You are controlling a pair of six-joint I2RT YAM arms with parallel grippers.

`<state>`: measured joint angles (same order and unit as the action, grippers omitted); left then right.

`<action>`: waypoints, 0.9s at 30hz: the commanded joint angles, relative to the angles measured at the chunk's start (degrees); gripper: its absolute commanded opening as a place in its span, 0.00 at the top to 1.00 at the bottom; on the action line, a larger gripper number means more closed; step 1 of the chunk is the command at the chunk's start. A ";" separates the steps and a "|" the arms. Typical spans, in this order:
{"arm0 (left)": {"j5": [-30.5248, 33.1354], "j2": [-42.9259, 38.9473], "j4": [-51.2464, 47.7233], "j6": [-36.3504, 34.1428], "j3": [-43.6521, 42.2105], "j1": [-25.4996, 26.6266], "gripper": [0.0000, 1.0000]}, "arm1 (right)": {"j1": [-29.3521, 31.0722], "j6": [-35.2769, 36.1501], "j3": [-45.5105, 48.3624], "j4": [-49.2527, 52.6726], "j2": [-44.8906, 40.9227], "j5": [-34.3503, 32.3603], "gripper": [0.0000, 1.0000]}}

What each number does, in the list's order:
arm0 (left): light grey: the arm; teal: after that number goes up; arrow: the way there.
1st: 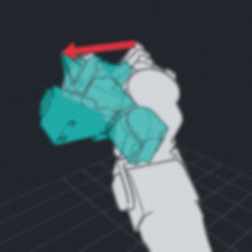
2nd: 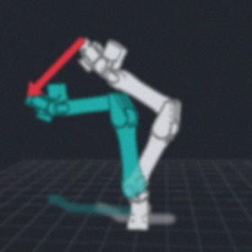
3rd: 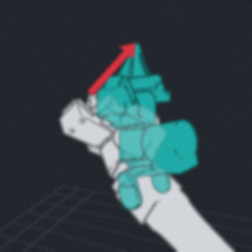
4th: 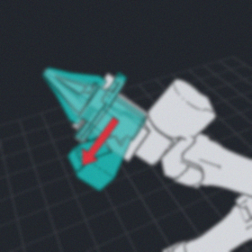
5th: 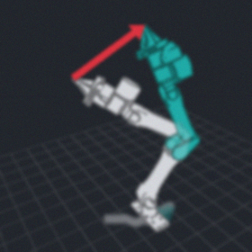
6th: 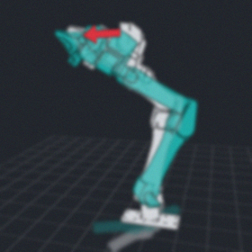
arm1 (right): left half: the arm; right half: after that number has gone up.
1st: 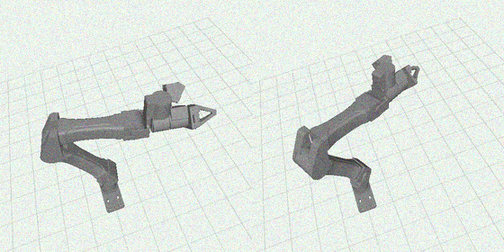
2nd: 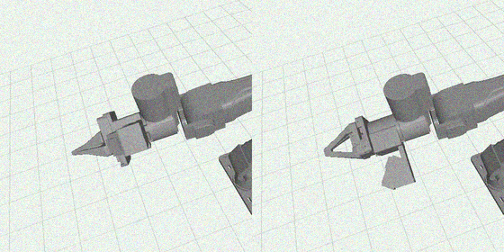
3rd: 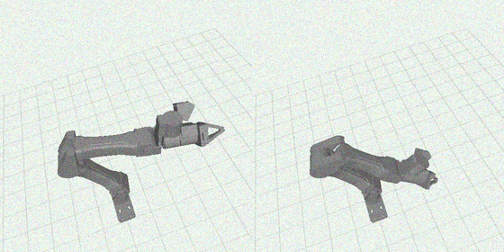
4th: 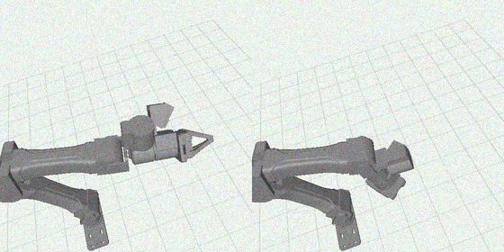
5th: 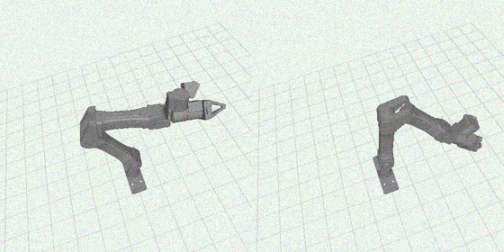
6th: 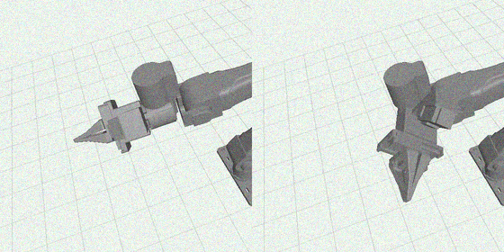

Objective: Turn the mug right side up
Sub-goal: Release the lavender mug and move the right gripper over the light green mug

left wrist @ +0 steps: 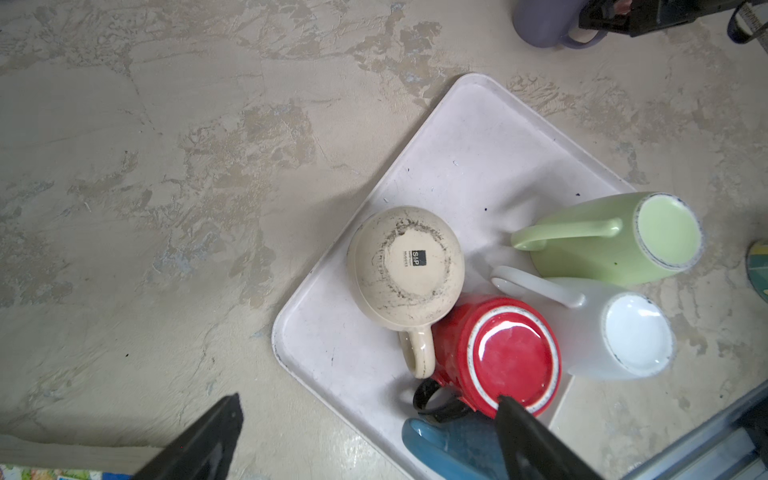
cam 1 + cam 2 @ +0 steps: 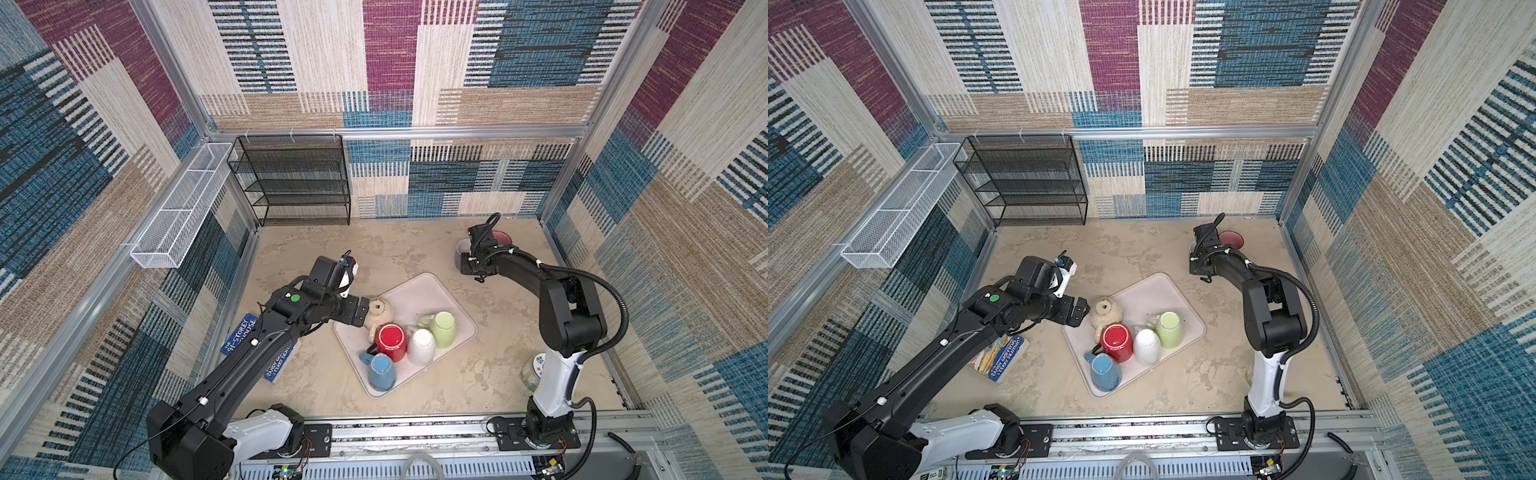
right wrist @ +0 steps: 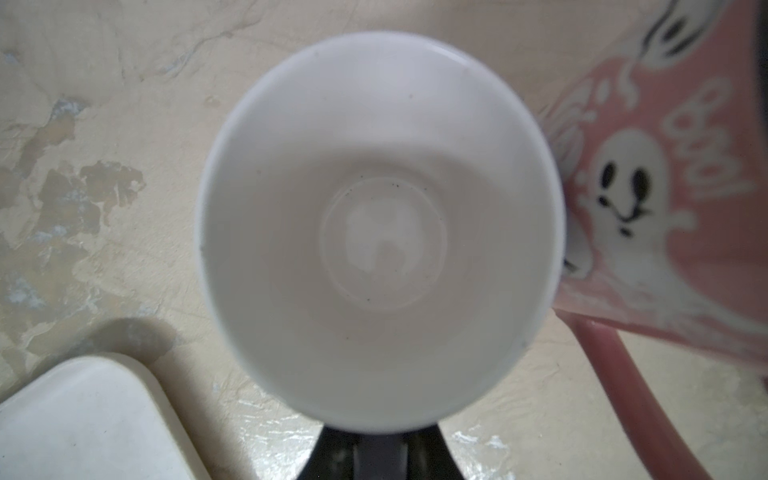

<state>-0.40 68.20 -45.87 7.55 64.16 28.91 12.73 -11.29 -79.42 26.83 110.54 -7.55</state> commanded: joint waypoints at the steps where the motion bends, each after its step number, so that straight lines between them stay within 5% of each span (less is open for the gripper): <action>1: -0.46 -0.01 -0.36 -1.22 0.09 -0.09 0.00 | -0.06 0.39 -0.62 -2.40 -0.08 -0.10 0.79; 14: 0.26 -1.21 -0.29 -1.23 -0.29 -0.02 0.00 | 0.31 0.31 0.32 -2.30 -6.32 3.00 0.45; 27: 1.11 -2.37 -0.19 -1.05 -0.48 0.01 0.00 | 6.26 -1.61 16.29 -4.49 -31.88 7.95 0.32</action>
<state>-0.12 66.19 -46.00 7.53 63.77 28.95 18.20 -11.84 -66.02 23.90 82.30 -2.57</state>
